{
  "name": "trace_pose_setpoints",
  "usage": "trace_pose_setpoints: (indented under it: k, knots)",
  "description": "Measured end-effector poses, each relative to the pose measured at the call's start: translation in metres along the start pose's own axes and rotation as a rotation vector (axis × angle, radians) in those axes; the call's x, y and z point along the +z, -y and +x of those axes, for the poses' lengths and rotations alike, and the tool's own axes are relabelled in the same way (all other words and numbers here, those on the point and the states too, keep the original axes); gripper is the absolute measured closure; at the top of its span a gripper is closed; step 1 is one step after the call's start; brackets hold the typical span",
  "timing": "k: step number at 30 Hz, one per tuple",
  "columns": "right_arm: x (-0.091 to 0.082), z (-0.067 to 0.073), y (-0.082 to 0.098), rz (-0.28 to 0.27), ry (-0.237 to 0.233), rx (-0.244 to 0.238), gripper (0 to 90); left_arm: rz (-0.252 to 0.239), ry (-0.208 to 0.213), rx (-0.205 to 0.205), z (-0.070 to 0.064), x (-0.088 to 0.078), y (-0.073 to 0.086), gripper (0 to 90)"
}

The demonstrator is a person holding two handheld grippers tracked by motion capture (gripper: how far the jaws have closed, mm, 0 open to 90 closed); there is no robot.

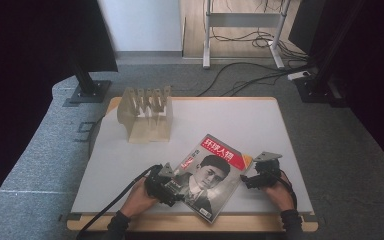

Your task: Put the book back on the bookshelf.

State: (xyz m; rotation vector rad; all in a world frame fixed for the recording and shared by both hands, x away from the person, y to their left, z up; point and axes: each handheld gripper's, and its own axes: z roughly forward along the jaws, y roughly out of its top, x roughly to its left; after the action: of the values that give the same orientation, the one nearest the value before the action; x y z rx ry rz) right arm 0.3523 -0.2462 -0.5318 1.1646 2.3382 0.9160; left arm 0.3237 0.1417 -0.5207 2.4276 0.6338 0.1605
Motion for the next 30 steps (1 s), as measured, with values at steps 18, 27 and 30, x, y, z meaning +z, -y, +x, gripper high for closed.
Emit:
trace_pose_setpoints:
  k: [18,27,30]
  knots:
    - [0.005,-0.009,-0.013,-0.002,-0.025,0.069,7.2,-0.074,-0.043,-0.005,0.006,-0.005,0.019,0.0]
    - [0.009,-0.003,-0.022,-0.003,-0.088,0.096,7.2,-0.075,-0.043,-0.004,0.006,-0.005,0.020,0.0]
    - [0.017,-0.002,-0.025,0.009,-0.089,0.118,5.1,-0.075,-0.043,-0.004,0.006,-0.004,0.020,0.0]
